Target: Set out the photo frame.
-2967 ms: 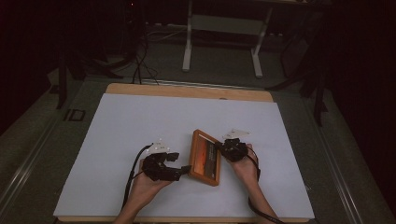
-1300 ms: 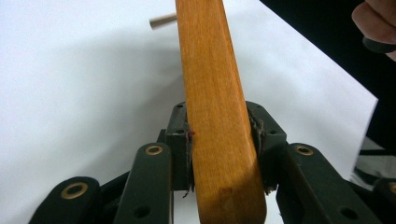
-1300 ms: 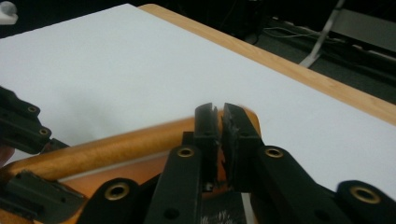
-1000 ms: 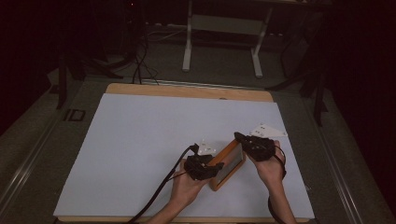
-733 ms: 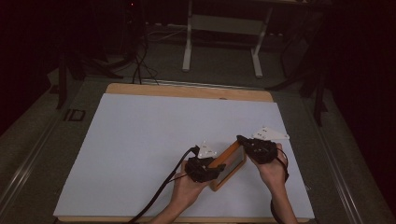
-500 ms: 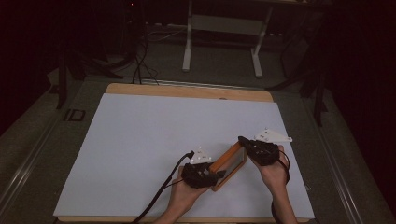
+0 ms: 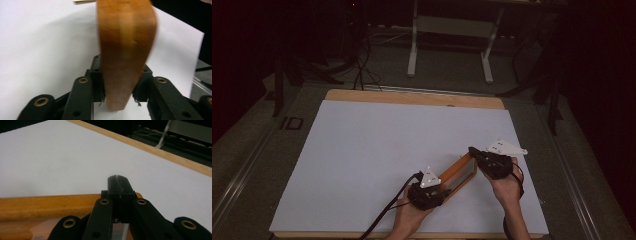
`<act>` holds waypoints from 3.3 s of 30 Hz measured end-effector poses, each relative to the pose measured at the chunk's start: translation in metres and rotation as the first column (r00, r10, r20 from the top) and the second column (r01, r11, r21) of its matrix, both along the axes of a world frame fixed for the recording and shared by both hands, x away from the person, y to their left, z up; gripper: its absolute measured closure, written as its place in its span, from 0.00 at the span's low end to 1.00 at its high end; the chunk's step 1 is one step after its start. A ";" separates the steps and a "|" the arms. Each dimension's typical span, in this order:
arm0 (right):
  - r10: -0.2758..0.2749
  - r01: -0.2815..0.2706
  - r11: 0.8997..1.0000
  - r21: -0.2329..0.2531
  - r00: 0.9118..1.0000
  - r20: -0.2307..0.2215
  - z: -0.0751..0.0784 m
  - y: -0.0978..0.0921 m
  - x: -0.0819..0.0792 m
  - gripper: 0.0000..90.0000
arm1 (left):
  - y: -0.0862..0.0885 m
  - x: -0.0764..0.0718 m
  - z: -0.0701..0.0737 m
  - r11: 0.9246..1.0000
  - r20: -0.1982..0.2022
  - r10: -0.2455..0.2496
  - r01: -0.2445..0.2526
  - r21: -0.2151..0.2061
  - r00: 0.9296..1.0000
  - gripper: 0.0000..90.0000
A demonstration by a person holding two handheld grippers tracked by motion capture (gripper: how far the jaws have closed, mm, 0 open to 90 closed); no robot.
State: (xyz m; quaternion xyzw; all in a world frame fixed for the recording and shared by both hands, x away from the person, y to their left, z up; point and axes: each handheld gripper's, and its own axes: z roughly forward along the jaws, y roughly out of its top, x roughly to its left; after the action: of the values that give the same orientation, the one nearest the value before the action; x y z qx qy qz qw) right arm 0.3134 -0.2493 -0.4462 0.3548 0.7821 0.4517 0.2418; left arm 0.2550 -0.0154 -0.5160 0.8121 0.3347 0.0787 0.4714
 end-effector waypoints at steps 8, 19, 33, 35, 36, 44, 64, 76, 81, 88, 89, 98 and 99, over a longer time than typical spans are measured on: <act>-0.009 0.009 1.000 -0.012 1.000 0.013 0.002 -0.003 -0.001 0.99 | 0.002 0.006 0.006 1.000 0.000 -0.024 0.024 0.013 1.000 0.77; -0.015 0.015 1.000 0.007 0.999 0.028 0.006 -0.010 -0.004 0.96 | 0.023 0.020 0.026 0.997 -0.025 -0.028 0.026 -0.076 0.999 0.77; 0.003 -0.003 1.000 -0.001 1.000 0.020 0.003 -0.009 -0.004 0.94 | 0.066 0.045 0.074 0.992 0.006 -0.045 0.046 -0.120 0.999 0.77; 0.007 -0.007 1.000 -0.004 1.000 0.019 0.003 -0.007 -0.004 0.94 | 0.071 0.046 0.080 0.993 0.014 -0.049 0.051 -0.111 0.999 0.77; 0.012 -0.012 1.000 -0.005 1.000 0.018 0.002 -0.007 -0.004 0.94 | 0.072 0.046 0.082 0.993 0.018 -0.051 0.053 -0.108 0.999 0.77; 0.047 -0.047 0.999 -0.021 0.999 0.001 -0.005 0.005 -0.004 0.92 | 0.090 0.044 0.104 0.993 0.058 -0.110 0.112 -0.031 0.992 0.77; 0.245 -0.248 0.966 -0.068 0.968 -0.052 -0.009 0.035 -0.009 0.60 | 0.091 0.052 0.109 0.973 0.063 -0.231 0.230 0.022 0.971 0.76; 0.383 -0.384 0.923 -0.010 0.921 -0.072 -0.013 0.058 -0.007 0.35 | 0.081 0.053 0.113 0.945 0.080 -0.324 0.318 0.079 0.943 0.76; 0.430 -0.429 0.903 0.035 0.898 -0.093 -0.021 0.065 -0.002 0.32 | 0.078 0.054 0.114 0.936 0.083 -0.348 0.340 0.093 0.934 0.76; 0.452 -0.453 0.891 0.011 0.887 -0.089 -0.020 0.066 -0.006 0.36 | 0.082 0.059 0.113 0.946 0.071 -0.321 0.316 0.075 0.944 0.74; 0.454 -0.455 0.890 0.012 0.886 -0.090 -0.020 0.065 -0.007 0.38 | 0.084 0.060 0.113 0.947 0.070 -0.317 0.312 0.072 0.946 0.74; 0.462 -0.463 0.886 0.007 0.884 -0.071 -0.017 0.057 -0.009 0.62 | 0.090 0.061 0.111 0.956 0.070 -0.293 0.290 0.054 0.954 0.67; 0.465 -0.465 0.885 0.014 0.883 -0.070 -0.017 0.055 -0.009 0.66 | 0.092 0.062 0.111 0.958 0.069 -0.286 0.284 0.046 0.956 0.67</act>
State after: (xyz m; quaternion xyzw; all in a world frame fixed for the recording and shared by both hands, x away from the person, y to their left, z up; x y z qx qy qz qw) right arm 0.3048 -0.1940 -0.4637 0.1726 0.8531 0.4823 0.0988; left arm 0.3167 0.0761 -0.4054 0.8567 0.1948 0.0464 0.4754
